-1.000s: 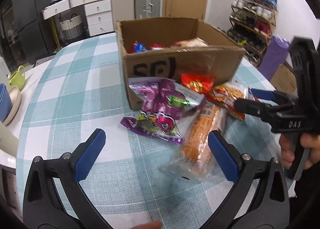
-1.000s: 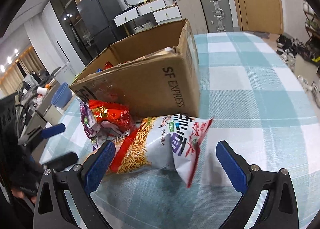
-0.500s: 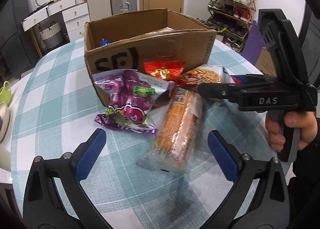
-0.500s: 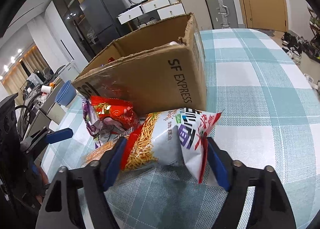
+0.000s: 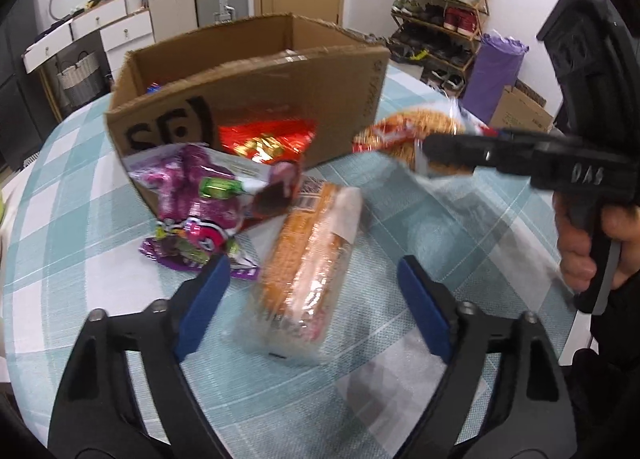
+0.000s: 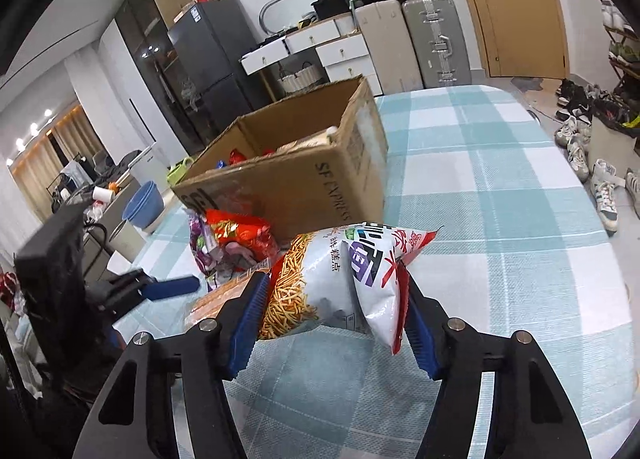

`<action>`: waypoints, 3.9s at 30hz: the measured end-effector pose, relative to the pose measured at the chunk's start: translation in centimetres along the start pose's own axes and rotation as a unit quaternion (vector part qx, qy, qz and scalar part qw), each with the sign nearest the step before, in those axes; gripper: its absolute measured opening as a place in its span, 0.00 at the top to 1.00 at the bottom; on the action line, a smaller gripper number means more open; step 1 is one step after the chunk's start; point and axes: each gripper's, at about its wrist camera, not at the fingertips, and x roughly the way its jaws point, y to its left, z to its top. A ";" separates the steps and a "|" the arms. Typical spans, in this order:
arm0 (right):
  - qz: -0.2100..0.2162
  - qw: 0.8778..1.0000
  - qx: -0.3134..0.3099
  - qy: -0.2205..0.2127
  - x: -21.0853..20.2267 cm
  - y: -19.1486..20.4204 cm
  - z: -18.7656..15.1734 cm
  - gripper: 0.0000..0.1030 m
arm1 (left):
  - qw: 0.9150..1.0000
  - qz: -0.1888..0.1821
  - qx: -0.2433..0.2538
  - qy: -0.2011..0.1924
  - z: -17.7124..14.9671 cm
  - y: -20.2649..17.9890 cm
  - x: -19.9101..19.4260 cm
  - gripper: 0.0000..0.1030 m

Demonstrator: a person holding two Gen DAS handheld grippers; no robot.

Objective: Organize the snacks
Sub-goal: 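Grasp the white noodle bag with the right gripper while the left grasps the bread-stick packet, then carry the bread-stick packet over the box with the left gripper while the right carries the noodle bag, then open the left gripper into the box while the right releases the noodle bag inside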

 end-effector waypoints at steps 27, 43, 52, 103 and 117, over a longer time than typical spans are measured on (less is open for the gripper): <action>0.014 0.999 -0.012 -0.031 -1.8 0.8 0.4 0.38 | 0.999 -0.012 -0.034 -0.009 -0.4 0.7 0.4 0.69; 0.019 0.995 -0.038 -0.087 -4.9 2.9 1.4 0.38 | 0.995 -0.003 -0.066 -0.072 1.3 1.8 -7.0 0.69; 0.018 0.994 -0.049 -0.101 -5.5 4.1 2.2 0.38 | 0.991 0.032 -0.082 -0.102 4.0 3.4 -10.3 0.69; -0.019 0.988 -0.152 -0.029 7.4 7.1 12.4 0.37 | 0.987 0.086 -0.120 -0.066 16.3 13.2 0.3 0.69; -0.029 0.986 -0.166 0.002 11.0 5.9 13.2 0.36 | 0.989 0.091 -0.109 -0.045 16.9 13.3 3.8 0.68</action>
